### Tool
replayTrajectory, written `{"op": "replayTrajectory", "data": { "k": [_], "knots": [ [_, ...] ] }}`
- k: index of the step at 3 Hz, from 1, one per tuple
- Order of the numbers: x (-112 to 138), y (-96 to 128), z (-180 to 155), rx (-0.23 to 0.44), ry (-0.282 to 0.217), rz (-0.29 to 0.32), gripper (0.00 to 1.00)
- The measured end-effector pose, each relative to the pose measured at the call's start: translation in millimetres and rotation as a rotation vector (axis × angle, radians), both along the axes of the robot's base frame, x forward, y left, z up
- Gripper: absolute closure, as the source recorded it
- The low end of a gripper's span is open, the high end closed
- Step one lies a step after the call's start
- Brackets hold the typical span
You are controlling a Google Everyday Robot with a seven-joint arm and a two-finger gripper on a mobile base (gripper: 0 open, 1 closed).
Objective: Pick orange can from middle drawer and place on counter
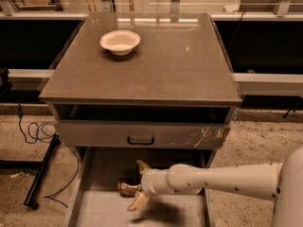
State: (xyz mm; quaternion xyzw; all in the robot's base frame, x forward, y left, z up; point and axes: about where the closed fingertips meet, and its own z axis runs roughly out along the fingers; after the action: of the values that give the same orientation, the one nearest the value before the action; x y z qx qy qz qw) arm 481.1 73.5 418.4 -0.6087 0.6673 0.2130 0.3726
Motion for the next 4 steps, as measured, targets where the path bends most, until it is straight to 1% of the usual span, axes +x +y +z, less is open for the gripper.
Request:
{"op": "replayTrajectory", "data": {
  "k": [1,2,3,4],
  "knots": [
    [2.1,0.9,-17.1,-0.002,0.032,0.003,0.0],
    [-0.9,0.4,-35.7,-0.022,0.071,0.017,0.0],
    [-1.3,0.3,-37.4,-0.025,0.074,0.019,0.16],
    [-1.3,0.3,-37.5,-0.025,0.074,0.019,0.4]
  ]
}}
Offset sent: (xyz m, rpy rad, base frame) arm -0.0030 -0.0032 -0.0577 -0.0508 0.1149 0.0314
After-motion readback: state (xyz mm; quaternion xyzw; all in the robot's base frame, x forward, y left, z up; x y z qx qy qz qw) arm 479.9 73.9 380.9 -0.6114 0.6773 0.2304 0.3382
